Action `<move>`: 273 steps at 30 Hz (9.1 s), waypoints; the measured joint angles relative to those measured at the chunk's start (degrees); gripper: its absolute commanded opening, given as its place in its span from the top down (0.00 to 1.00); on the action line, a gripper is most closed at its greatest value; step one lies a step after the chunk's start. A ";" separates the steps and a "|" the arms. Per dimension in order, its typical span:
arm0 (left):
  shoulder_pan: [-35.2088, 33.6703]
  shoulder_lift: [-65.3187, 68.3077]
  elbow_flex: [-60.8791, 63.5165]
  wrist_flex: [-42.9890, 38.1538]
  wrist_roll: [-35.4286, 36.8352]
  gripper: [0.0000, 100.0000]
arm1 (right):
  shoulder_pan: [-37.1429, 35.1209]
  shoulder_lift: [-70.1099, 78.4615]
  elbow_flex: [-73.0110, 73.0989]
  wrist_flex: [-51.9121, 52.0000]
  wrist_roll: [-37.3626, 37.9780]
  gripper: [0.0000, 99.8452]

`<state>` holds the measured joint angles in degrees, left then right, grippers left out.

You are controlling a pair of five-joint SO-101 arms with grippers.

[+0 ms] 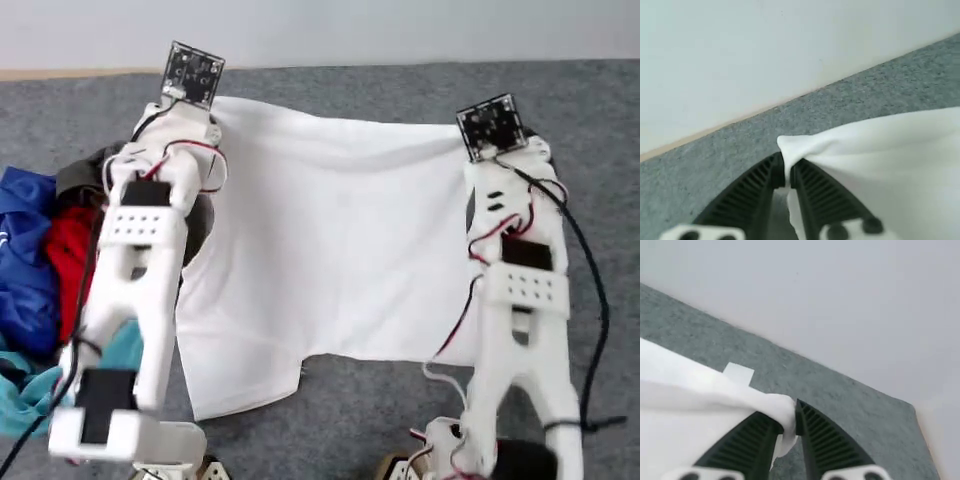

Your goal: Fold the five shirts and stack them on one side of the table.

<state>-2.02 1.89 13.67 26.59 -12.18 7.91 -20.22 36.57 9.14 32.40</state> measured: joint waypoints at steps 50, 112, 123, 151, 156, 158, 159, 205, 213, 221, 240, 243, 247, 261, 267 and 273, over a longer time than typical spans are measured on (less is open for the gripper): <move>-1.76 20.84 -55.03 69.36 -21.89 1.00 | 2.64 3.96 -19.87 32.44 0.00 0.99; -0.88 -29.10 -49.41 56.53 4.40 1.00 | 10.11 -33.67 -59.69 75.69 -15.65 0.99; -0.70 -4.75 -30.07 51.96 4.40 1.00 | 10.02 -33.05 -26.20 68.22 -15.65 0.99; 2.20 62.59 -86.07 31.21 -3.60 1.00 | 11.60 8.70 -11.96 10.99 -12.13 0.99; 3.60 71.47 -94.51 30.59 -7.56 1.00 | 11.60 18.29 -18.20 10.90 -12.13 0.99; 3.78 72.79 -95.91 30.51 -8.00 1.00 | 11.60 20.31 -19.16 10.90 -12.13 0.99; 3.78 72.97 -96.26 30.59 -8.18 1.00 | 11.60 20.66 -19.34 10.90 -12.13 0.99; 1.49 73.05 -107.16 71.74 -5.36 1.00 | -4.40 86.51 -103.12 53.36 -25.49 0.72; 1.49 73.05 -107.16 72.18 -5.36 1.00 | -4.48 94.24 -110.42 53.36 -24.79 0.72; 1.49 73.05 -107.16 72.18 -5.36 1.00 | -4.66 97.23 -111.30 51.25 -23.82 0.90; 1.49 70.68 -107.16 72.26 -2.64 1.00 | -4.31 88.35 -111.47 56.53 -13.71 0.99; 1.49 66.29 -107.16 72.26 -2.02 1.00 | -4.31 84.57 -111.47 61.10 -13.63 0.99; 1.49 60.40 -107.16 72.35 -1.93 1.00 | -4.31 79.91 -111.47 68.13 -13.54 0.99; 1.49 52.84 -101.71 72.53 -2.64 1.00 | -4.22 71.74 -111.47 89.49 -2.20 0.99; 1.49 52.84 -91.43 72.53 -2.64 1.00 | -2.20 71.65 -111.47 89.58 -1.85 0.99; 1.49 52.84 -87.38 71.65 -2.64 1.00 | -0.97 70.15 -117.36 89.58 -1.76 0.99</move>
<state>-0.53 54.73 -73.71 98.24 -14.81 6.95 49.93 -80.79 98.73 30.64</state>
